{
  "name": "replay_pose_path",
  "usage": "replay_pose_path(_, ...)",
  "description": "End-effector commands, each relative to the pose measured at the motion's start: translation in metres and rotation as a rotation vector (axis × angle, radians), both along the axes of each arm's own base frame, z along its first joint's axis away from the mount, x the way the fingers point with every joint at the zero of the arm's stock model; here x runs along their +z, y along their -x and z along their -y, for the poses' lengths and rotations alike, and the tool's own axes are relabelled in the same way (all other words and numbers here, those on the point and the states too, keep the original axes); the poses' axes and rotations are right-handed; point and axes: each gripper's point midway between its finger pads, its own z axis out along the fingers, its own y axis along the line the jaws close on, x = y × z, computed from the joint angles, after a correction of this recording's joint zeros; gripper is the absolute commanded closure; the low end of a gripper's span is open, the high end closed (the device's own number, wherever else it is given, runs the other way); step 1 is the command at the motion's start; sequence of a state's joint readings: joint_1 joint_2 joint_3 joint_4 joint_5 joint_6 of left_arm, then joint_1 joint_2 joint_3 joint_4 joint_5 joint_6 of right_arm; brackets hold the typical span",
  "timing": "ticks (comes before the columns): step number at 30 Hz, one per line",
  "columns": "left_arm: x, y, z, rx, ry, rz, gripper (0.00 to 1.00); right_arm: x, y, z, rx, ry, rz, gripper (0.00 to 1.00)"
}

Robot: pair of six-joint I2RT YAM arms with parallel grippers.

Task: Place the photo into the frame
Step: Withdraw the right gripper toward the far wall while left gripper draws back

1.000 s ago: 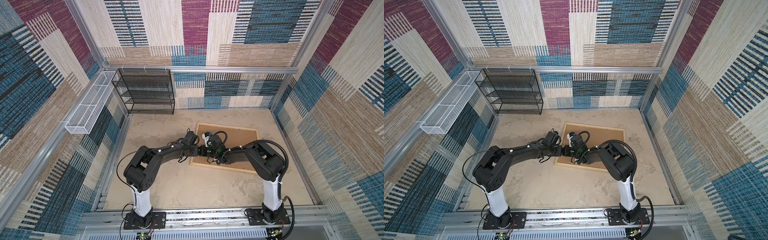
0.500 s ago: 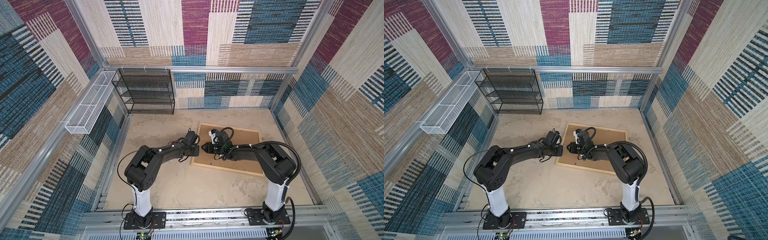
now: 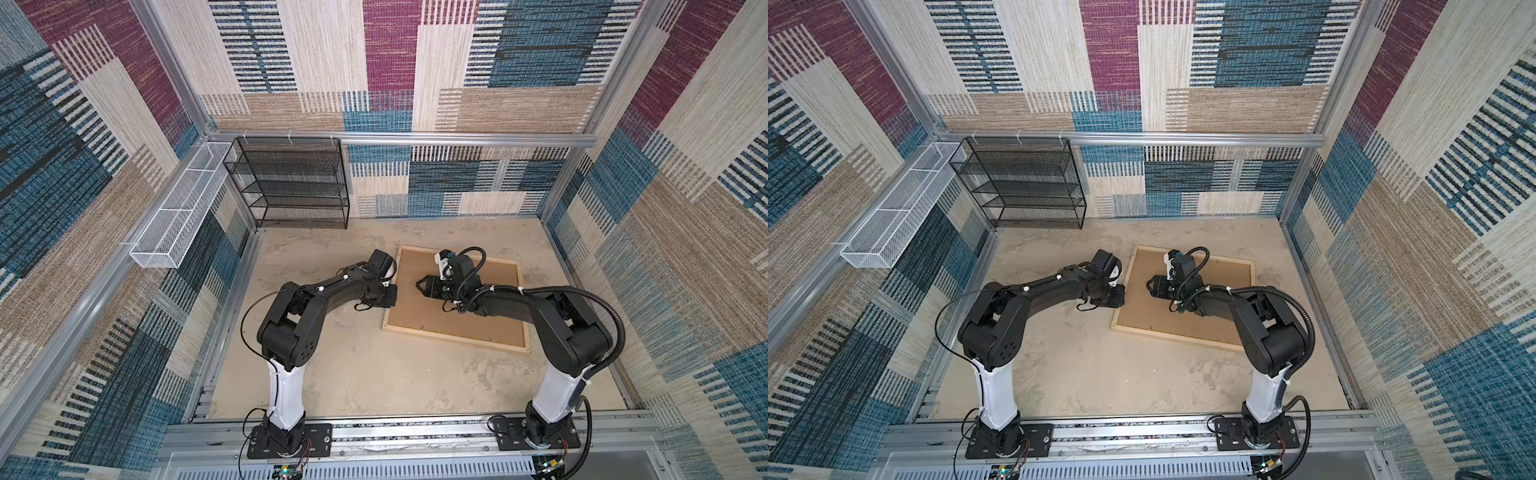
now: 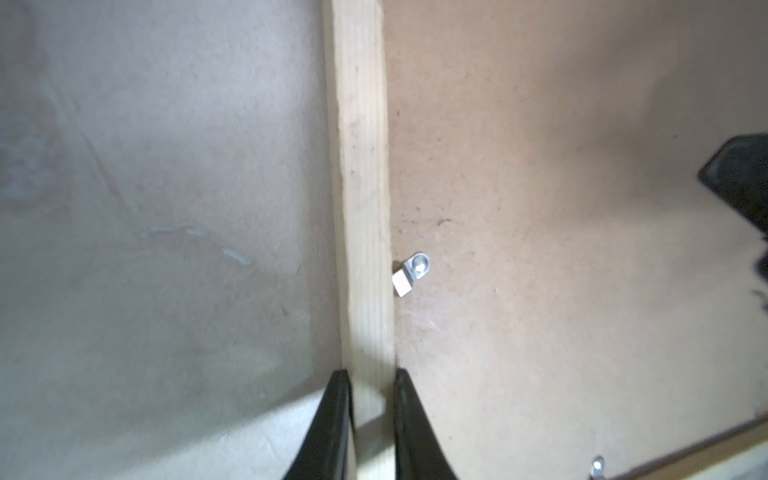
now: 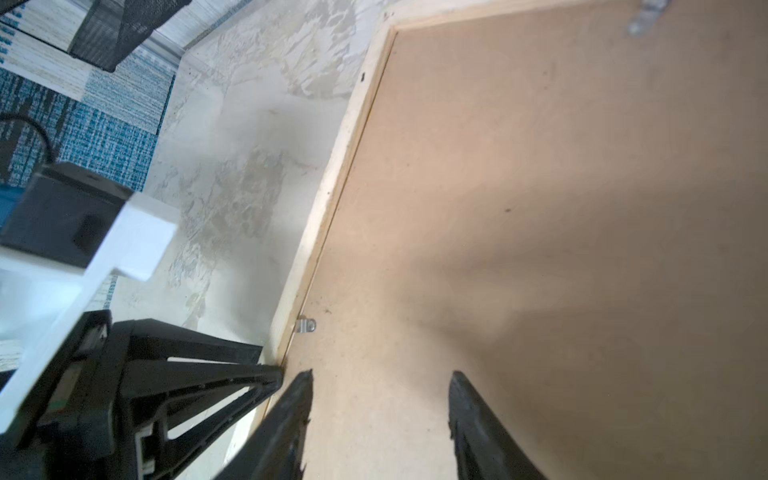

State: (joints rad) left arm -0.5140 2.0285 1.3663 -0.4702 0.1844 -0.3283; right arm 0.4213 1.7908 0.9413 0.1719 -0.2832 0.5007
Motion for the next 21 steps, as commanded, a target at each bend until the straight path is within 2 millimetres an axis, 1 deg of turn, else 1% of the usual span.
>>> replay_pose_path(1,-0.026,-0.004,-0.034,-0.054,-0.161,-0.032,0.91,0.008,-0.005,0.014,-0.018,0.031,0.032,0.45)
replay_pose_path(5,-0.004,-0.024,-0.033,-0.062,-0.176,0.026,0.78,0.021,-0.012,0.029,-0.044,0.050,0.061,0.45)
replay_pose_path(8,0.017,-0.026,-0.031,-0.059,-0.155,0.061,0.71,0.028,-0.016,0.040,-0.062,0.069,0.083,0.44)
replay_pose_path(9,0.023,-0.025,-0.032,-0.052,-0.152,0.071,0.70,0.030,-0.017,0.042,-0.064,0.073,0.088,0.44)
replay_pose_path(14,0.048,-0.013,-0.041,-0.017,-0.150,0.116,0.65,0.035,-0.026,0.053,-0.075,0.104,0.106,0.44)
replay_pose_path(18,0.060,-0.001,-0.044,0.023,-0.143,0.139,0.63,0.038,-0.036,0.063,-0.091,0.133,0.119,0.40)
replay_pose_path(21,0.065,0.016,-0.042,0.082,-0.110,0.129,0.62,0.039,-0.050,0.078,-0.119,0.162,0.123,0.38)
